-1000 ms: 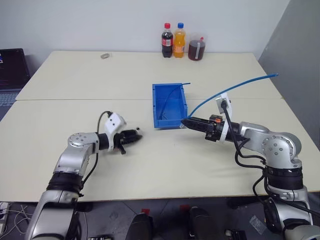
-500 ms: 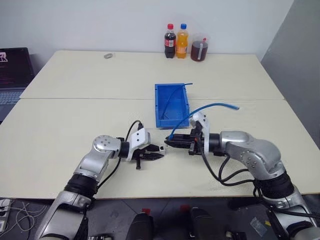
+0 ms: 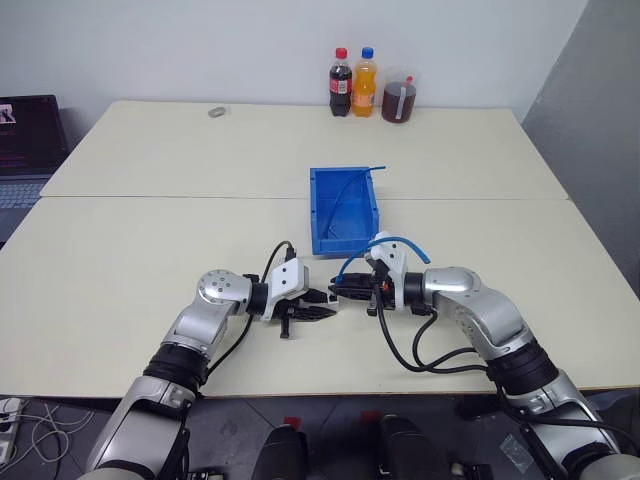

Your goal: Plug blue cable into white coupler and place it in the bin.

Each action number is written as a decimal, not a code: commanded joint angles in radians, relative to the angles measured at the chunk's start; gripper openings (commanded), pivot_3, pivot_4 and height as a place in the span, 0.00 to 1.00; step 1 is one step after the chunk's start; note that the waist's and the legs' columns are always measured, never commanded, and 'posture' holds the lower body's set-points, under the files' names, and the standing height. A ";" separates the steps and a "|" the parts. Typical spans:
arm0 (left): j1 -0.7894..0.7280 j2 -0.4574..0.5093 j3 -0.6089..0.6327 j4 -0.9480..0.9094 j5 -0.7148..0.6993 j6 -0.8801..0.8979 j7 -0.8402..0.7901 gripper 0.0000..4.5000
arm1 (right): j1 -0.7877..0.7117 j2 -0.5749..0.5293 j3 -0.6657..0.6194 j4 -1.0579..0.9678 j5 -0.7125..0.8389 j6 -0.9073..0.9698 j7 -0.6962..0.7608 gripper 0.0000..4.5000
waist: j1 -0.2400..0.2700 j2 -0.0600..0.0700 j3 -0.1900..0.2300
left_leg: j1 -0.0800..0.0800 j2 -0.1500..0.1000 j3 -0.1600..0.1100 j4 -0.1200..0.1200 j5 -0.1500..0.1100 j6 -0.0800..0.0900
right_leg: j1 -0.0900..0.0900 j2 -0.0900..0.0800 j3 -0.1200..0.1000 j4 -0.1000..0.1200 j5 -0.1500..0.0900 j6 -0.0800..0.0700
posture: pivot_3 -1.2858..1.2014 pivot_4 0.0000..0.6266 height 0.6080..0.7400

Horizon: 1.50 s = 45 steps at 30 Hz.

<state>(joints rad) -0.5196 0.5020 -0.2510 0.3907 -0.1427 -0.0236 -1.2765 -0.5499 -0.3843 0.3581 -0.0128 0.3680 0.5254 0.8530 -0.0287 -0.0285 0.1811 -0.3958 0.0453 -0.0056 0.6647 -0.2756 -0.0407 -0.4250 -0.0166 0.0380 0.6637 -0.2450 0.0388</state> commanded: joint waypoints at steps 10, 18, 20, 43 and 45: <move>0.034 0.008 0.012 -0.069 -0.009 0.023 0.015 0.17 | 0.020 -0.006 0.048 0.035 -0.107 -0.127 0.120 0.05 | 0.000 0.000 0.000 | 0.001 0.000 0.000 0.000 0.000 0.000 | 0.000 0.000 0.000 0.000 0.000 0.000 | 0.52 0.24 1.00; 0.040 0.013 0.012 -0.087 -0.012 0.035 0.016 0.17 | 0.008 0.004 0.053 0.100 -0.161 -0.183 0.132 0.05 | 0.000 0.000 -0.001 | 0.004 0.000 0.000 0.000 0.000 0.000 | 0.003 0.000 0.000 0.000 0.000 0.000 | 0.52 0.24 1.00; 0.040 0.012 0.012 -0.091 -0.013 0.041 0.016 0.17 | -0.002 0.007 0.051 0.122 -0.168 -0.195 0.136 0.05 | -0.001 0.000 -0.001 | 0.005 0.000 0.000 0.000 0.000 0.000 | 0.004 0.000 0.000 0.000 0.000 0.000 | 0.52 0.24 1.00; 0.063 0.007 0.020 -0.146 -0.014 0.071 0.031 0.17 | -0.197 0.053 0.100 0.447 -0.229 -0.332 0.416 0.05 | -0.002 0.000 -0.001 | 0.010 0.000 0.003 -0.001 0.000 0.000 | 0.006 0.001 0.003 0.002 0.000 0.000 | 0.52 0.24 1.00; 0.067 0.008 0.024 -0.152 -0.015 0.076 0.036 0.17 | -0.193 0.061 0.099 0.463 -0.232 -0.333 0.420 0.05 | -0.002 0.001 -0.001 | 0.010 0.000 0.003 -0.001 0.000 0.000 | 0.006 0.001 0.003 0.002 0.000 0.000 | 0.52 0.24 1.00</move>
<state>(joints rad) -0.4552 0.5094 -0.2329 0.2934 -0.1400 0.0574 -1.2355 -0.7610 -0.3286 0.4295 0.4097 0.1753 0.1681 1.2661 -0.0310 -0.0280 0.1799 -0.3852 0.0458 -0.0024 0.6638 -0.2756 -0.0406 -0.4193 -0.0159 0.0412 0.6658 -0.2450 0.0384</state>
